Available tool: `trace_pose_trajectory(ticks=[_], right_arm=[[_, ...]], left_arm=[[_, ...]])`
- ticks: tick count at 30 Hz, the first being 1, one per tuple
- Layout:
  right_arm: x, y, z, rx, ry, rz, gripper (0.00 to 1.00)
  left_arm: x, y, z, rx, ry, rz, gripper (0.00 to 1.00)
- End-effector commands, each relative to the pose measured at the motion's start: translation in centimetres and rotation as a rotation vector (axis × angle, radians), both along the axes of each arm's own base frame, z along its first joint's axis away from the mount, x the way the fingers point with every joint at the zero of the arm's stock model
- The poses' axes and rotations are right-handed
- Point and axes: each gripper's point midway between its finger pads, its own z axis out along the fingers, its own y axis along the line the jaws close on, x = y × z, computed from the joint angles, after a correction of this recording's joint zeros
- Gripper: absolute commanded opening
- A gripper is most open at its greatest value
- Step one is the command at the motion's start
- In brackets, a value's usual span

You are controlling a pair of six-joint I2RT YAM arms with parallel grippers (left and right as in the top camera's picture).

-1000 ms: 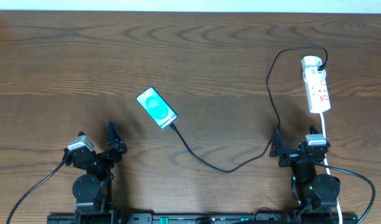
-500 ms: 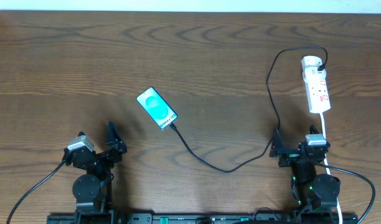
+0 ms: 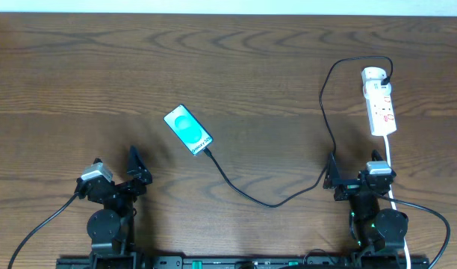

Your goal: Plug charger to phone and switch on socket

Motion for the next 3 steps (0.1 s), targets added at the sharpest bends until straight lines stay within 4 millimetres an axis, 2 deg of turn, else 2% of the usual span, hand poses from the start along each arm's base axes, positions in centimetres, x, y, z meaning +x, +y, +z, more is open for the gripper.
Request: trace_pose_trajectory(ticks=[1, 3], right_arm=[[-0.03, -0.06, -0.01, 0.009, -0.001, -0.008, 0.99], [-0.03, -0.06, -0.01, 0.009, -0.001, -0.008, 0.99]], left_arm=[[-0.18, 0.61, -1.73, 0.021, 0.055, 0.031, 0.90], [-0.18, 0.60, -1.73, 0.021, 0.055, 0.031, 0.90]])
